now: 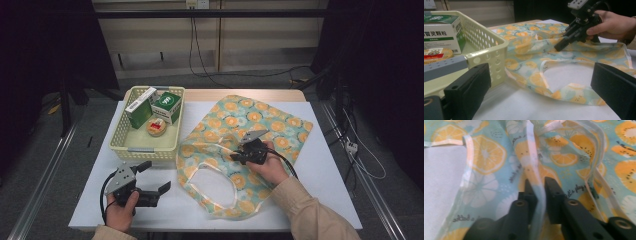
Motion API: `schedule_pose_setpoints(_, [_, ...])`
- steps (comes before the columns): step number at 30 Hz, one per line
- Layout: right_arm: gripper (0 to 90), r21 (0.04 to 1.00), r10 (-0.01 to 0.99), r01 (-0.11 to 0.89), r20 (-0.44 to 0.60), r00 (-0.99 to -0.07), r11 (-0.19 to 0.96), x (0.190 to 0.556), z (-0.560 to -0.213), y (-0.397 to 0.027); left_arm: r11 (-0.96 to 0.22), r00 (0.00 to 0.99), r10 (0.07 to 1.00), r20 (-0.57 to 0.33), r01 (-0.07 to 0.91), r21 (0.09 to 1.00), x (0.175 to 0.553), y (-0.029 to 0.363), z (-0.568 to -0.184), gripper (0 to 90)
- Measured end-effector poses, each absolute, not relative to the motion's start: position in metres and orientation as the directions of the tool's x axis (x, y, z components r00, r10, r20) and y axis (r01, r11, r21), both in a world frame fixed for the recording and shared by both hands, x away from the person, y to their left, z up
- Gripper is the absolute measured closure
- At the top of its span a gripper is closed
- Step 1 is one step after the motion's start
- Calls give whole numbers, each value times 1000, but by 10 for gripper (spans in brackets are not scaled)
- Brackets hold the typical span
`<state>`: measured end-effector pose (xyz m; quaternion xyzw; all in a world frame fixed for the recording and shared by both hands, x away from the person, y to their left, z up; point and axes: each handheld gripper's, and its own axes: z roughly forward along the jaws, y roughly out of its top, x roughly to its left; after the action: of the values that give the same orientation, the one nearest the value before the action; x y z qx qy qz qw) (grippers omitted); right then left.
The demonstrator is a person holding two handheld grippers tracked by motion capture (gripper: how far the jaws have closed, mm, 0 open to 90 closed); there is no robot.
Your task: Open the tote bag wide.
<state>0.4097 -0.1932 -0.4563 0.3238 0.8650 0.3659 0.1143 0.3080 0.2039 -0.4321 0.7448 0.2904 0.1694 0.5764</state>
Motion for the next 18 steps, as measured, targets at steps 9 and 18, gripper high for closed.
schedule_pose_setpoints(9, [900, 751, 703, 498, 63, -708, 434, 423, -432, -221, -160, 772, 630, -86, 237, 958, 308, 204, -432, 25])
schedule_pose_setpoints(18, [899, 741, 753, 519, 27, -657, 426, 443, -442, -235, -158, 773, 628, -91, 241, 958, 309, 204, -433, 25])
